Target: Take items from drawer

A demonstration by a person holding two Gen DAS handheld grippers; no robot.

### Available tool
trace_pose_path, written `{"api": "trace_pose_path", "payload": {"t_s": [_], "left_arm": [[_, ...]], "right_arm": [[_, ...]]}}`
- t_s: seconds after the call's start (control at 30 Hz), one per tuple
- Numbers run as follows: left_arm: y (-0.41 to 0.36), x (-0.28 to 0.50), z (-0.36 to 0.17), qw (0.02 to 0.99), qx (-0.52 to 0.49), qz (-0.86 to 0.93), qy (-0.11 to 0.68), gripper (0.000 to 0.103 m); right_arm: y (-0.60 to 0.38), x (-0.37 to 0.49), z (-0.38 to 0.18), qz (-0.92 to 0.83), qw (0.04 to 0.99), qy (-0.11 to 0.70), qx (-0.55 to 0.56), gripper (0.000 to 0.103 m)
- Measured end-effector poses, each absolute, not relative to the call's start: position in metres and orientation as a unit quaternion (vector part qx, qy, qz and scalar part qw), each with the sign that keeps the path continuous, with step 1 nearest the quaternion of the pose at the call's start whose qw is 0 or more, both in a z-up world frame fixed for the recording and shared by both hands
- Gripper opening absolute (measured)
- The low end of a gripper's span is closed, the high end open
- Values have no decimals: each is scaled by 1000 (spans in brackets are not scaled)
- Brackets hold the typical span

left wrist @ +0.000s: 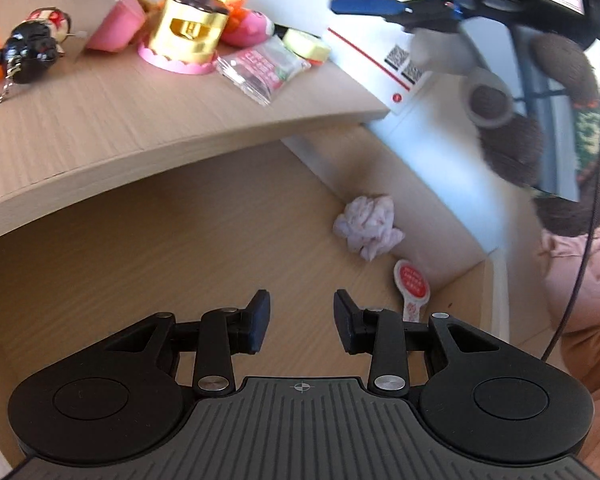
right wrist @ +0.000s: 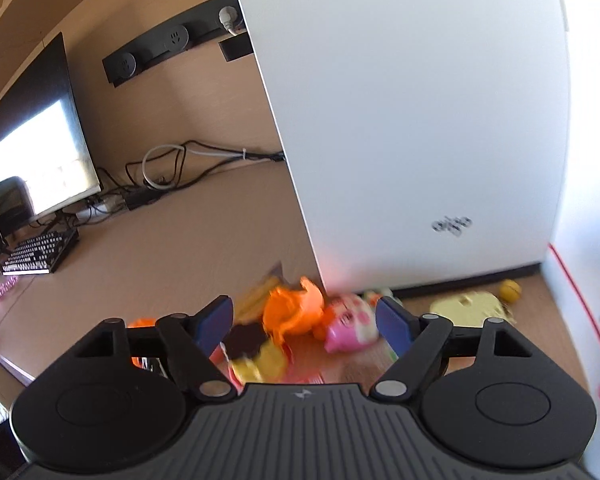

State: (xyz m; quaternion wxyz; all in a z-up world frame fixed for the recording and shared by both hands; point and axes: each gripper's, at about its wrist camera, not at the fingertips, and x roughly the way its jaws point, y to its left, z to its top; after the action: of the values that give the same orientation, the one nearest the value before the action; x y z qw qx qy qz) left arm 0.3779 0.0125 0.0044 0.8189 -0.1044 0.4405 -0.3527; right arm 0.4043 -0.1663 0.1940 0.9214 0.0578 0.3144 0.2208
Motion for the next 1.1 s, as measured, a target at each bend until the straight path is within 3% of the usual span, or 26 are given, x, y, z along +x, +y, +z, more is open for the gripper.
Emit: {"api": "trace_pose_path", "payload": {"t_s": [0.13,0.5,0.87,1.1], "left_arm": [[9,375,6,822,-79,-350,442,38],[-43,391,-9,773,-23,-394,498,38],[-150,445,-45,674,-16,-462,576,38],[-178,432,-47,661,0,-481,576,30]], "right_arm": [[-189,377,188,175,932,315,38,87],[-255,308,127,110,913,392,11,88],[-286,295,155,129,936,316,89,88],[-293,291,154,136,940,300,94,88]]}}
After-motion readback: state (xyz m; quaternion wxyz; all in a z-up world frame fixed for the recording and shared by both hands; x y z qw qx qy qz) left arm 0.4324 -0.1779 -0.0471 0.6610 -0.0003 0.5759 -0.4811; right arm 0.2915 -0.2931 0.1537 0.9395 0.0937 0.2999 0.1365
